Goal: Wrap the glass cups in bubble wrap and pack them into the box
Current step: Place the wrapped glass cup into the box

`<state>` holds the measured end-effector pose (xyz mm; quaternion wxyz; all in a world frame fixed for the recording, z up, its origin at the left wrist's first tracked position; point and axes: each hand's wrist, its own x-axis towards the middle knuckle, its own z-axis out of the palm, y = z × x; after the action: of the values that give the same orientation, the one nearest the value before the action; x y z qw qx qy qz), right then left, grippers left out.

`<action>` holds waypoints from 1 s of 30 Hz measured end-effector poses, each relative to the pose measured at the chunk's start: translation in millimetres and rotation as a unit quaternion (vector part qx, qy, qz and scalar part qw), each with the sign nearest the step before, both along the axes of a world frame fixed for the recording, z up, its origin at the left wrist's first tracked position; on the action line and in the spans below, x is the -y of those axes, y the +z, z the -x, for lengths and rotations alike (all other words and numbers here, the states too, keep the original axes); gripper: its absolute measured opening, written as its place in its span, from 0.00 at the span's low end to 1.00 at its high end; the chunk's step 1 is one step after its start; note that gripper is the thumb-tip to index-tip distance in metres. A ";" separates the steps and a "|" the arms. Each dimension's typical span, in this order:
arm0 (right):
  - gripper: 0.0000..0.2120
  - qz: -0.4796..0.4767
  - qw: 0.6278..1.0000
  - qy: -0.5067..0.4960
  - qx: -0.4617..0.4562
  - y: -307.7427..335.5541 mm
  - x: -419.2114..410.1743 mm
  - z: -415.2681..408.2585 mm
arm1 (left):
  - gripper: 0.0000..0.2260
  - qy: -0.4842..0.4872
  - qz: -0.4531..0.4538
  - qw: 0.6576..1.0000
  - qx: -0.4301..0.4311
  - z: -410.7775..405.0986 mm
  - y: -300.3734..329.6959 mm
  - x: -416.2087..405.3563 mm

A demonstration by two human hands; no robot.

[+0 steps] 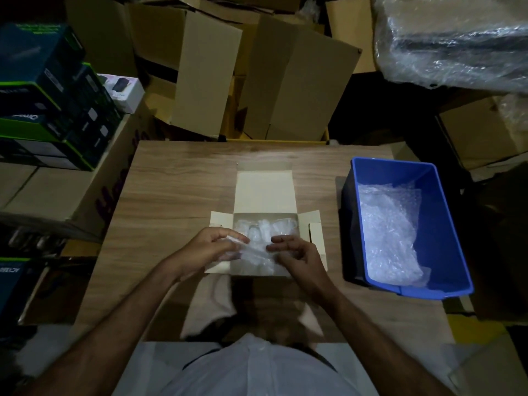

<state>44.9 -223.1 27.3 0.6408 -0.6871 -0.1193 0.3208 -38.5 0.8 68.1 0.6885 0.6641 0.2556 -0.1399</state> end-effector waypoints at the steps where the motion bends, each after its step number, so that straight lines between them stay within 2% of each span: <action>1: 0.07 -0.001 1.000 -0.002 -0.023 -3.5 1.6 0.8 | 0.11 0.010 0.046 0.999 -0.016 -0.1 -1.5 -2.4; 3: 0.08 0.020 1.000 -0.006 0.018 -12.2 5.3 2.5 | 0.11 -0.012 0.060 0.998 -0.033 -1.3 -4.0 -7.6; 6: 0.13 0.060 0.993 -0.011 0.098 -20.4 9.4 8.1 | 0.13 -0.111 -0.074 0.991 -0.014 -7.2 -6.7 -9.0; 9: 0.08 0.101 0.982 -0.043 0.152 -23.6 11.4 10.8 | 0.16 -0.089 -0.114 0.989 0.034 -19.6 -14.3 -5.8; 11: 0.07 0.117 0.976 -0.062 0.174 -23.2 13.2 12.9 | 0.13 -0.093 -0.184 0.976 0.067 -34.1 -24.1 -4.5; 16: 0.16 0.203 0.952 -0.055 0.223 -22.6 20.2 16.7 | 0.07 -0.159 -0.345 0.899 0.217 -84.5 -47.3 9.6; 18: 0.18 0.260 0.927 -0.036 0.269 -20.8 20.4 16.9 | 0.05 -0.193 -0.395 0.849 0.293 -106.4 -55.6 21.0; 20: 0.18 0.328 0.891 0.002 0.314 -19.1 17.3 15.0 | 0.05 -0.207 -0.418 0.819 0.333 -124.6 -67.7 29.8; 23: 0.15 0.407 0.834 0.061 0.368 -24.0 10.1 10.2 | 0.01 -0.232 -0.466 0.791 0.322 -138.4 -85.8 38.4; 25: 0.14 0.451 0.802 0.089 0.381 -27.1 5.1 8.2 | 0.05 -0.244 -0.513 0.768 0.296 -140.3 -93.4 43.2; 28: 0.11 0.486 0.774 0.115 0.390 -28.5 -0.5 7.2 | 0.05 -0.291 -0.557 0.719 0.296 -138.9 -95.2 48.3; 30: 0.08 0.506 0.757 0.132 0.393 -27.5 -3.1 8.4 | 0.06 -0.323 -0.562 0.706 0.287 -135.2 -95.0 43.8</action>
<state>36.5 -220.0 -0.2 0.0482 -0.9543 -0.2704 0.1179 96.7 -43.0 -26.9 0.1408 0.9781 -0.1527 0.0131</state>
